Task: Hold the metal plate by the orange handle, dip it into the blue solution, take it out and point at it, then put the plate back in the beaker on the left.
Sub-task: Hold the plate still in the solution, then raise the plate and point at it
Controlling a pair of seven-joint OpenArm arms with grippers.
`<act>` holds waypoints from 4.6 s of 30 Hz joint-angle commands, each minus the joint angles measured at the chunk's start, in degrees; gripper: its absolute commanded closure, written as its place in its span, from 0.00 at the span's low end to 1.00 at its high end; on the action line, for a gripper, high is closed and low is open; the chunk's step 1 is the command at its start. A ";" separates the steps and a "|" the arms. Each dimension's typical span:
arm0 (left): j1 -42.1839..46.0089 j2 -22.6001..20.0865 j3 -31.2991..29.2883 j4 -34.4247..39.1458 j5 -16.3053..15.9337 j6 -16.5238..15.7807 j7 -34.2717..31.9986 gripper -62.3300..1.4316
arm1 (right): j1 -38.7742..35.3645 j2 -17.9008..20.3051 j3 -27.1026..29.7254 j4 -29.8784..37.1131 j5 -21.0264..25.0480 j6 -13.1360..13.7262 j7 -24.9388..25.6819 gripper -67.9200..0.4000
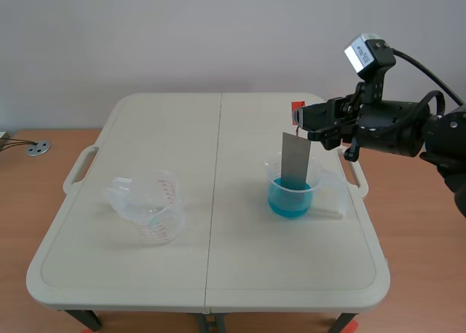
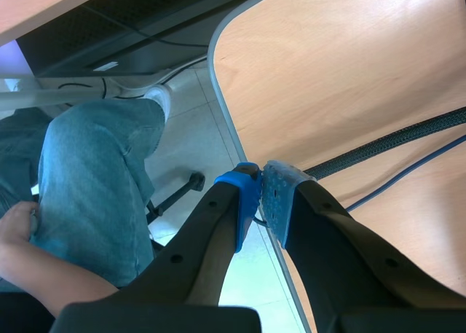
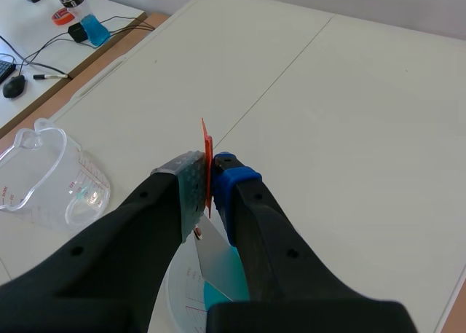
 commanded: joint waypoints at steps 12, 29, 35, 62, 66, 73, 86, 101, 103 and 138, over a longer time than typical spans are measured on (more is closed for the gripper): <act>0.90 -0.33 -0.46 0.39 -0.28 -0.07 -0.55 0.88 | 1.14 0.46 0.02 0.11 -0.24 0.66 0.02 0.98; 0.90 -0.33 -0.46 0.39 -0.28 -0.07 -0.52 0.88 | 1.14 0.46 0.02 0.11 -0.20 0.66 0.02 0.98; 0.90 -0.33 -0.46 0.39 -0.28 -0.07 -0.52 0.88 | 1.14 0.50 0.02 0.17 0.72 0.66 -0.07 0.98; 0.90 -0.33 -0.46 0.39 -0.28 -0.04 -0.52 0.88 | 1.09 5.60 2.99 12.33 23.76 0.66 -17.25 0.97; 0.90 -0.48 -0.48 0.39 -0.26 0.24 -0.55 0.88 | 1.09 6.10 4.50 14.51 27.30 0.66 -20.00 0.98; 0.90 -4.00 -3.76 0.92 -0.74 0.61 -0.57 0.88 | 1.09 7.50 6.34 18.29 33.66 0.66 -23.91 0.97; 0.87 -19.12 -17.00 4.33 -14.95 0.57 -3.28 0.88 | 1.11 7.65 9.64 21.77 41.11 0.66 -27.04 0.97; -23.32 -26.71 -15.47 6.27 -20.50 -11.39 -6.58 0.88 | 1.11 7.63 9.84 22.80 42.58 0.66 -27.23 0.97; -26.34 -26.71 -13.33 7.54 -20.50 -13.99 -6.56 0.88 | 1.11 7.63 9.84 22.80 42.58 0.66 -27.23 0.97; -69.99 0.20 36.65 10.05 -3.69 -18.47 10.62 0.88 | 1.11 7.61 9.84 22.80 44.22 0.66 -27.02 0.97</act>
